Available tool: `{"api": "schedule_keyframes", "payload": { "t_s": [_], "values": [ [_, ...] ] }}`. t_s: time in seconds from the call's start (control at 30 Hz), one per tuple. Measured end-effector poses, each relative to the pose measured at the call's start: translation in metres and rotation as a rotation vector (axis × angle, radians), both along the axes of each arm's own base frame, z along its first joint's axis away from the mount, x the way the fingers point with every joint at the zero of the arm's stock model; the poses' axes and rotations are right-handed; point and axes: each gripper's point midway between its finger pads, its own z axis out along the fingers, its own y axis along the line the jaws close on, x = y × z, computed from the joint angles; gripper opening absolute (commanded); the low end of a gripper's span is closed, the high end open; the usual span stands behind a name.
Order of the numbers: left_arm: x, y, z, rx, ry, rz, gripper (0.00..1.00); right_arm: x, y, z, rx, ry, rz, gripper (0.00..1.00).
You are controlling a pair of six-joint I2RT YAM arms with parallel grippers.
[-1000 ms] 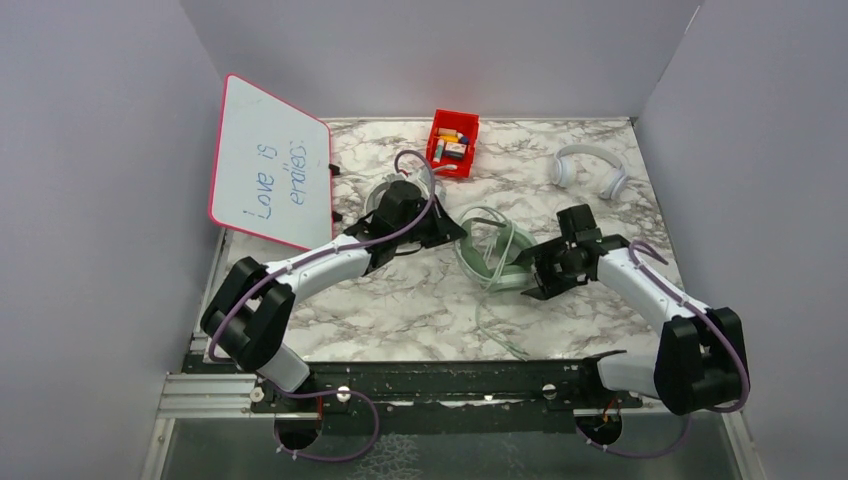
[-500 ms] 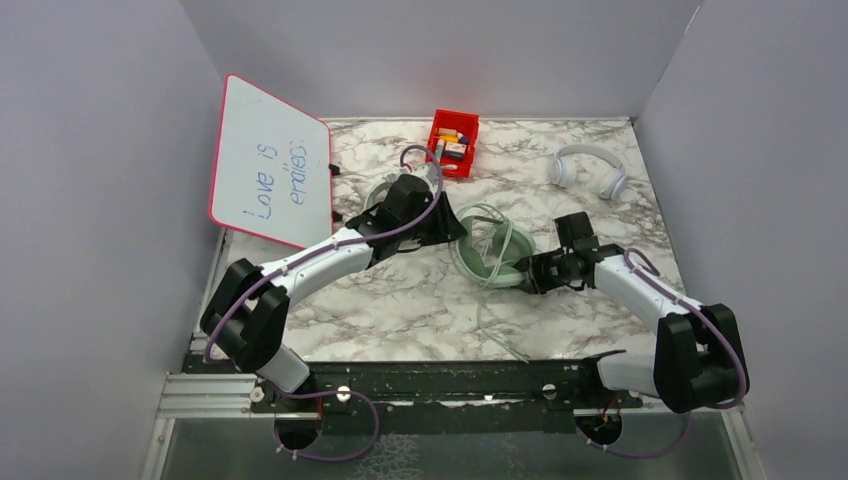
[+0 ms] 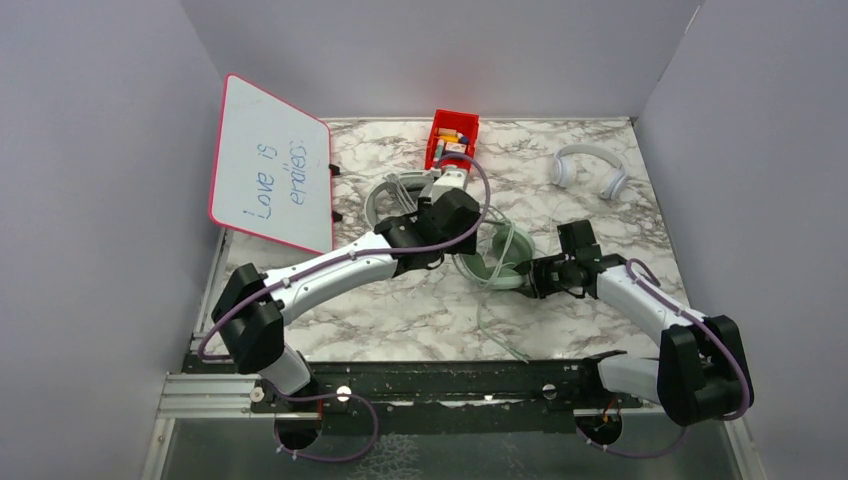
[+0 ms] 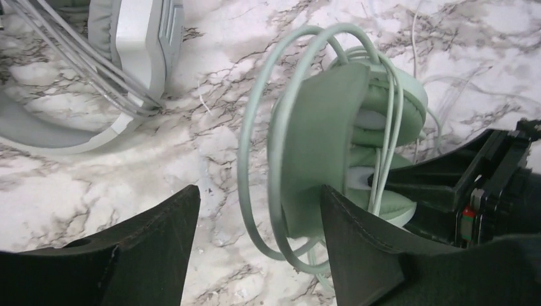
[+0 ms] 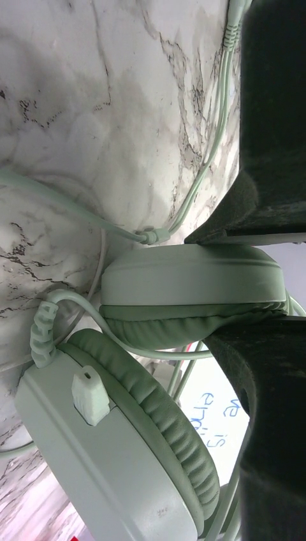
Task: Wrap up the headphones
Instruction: Wrap the headphones cable around the headphones.
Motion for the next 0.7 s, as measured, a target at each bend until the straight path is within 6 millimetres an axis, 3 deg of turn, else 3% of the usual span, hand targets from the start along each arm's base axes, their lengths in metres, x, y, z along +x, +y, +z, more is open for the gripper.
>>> {"api": "schedule_keyframes", "payload": {
  "t_s": [0.13,0.3,0.43,0.7],
  "values": [
    [-0.014,-0.003,0.012,0.095,-0.068,0.027,0.51,0.001,0.001,-0.001,0.001,0.0,0.002,0.0],
    [-0.017,-0.002,0.025,0.158,-0.128,0.053,0.43,0.003,0.003,-0.002,0.003,-0.006,0.009,0.0],
    [-0.009,0.001,0.028,0.195,-0.151,0.094,0.42,0.003,0.003,-0.002,0.003,-0.006,0.009,0.0],
    [0.0,-0.008,0.014,0.298,-0.153,0.104,0.41,0.003,0.003,-0.002,0.004,-0.005,0.008,0.0]
  ]
}}
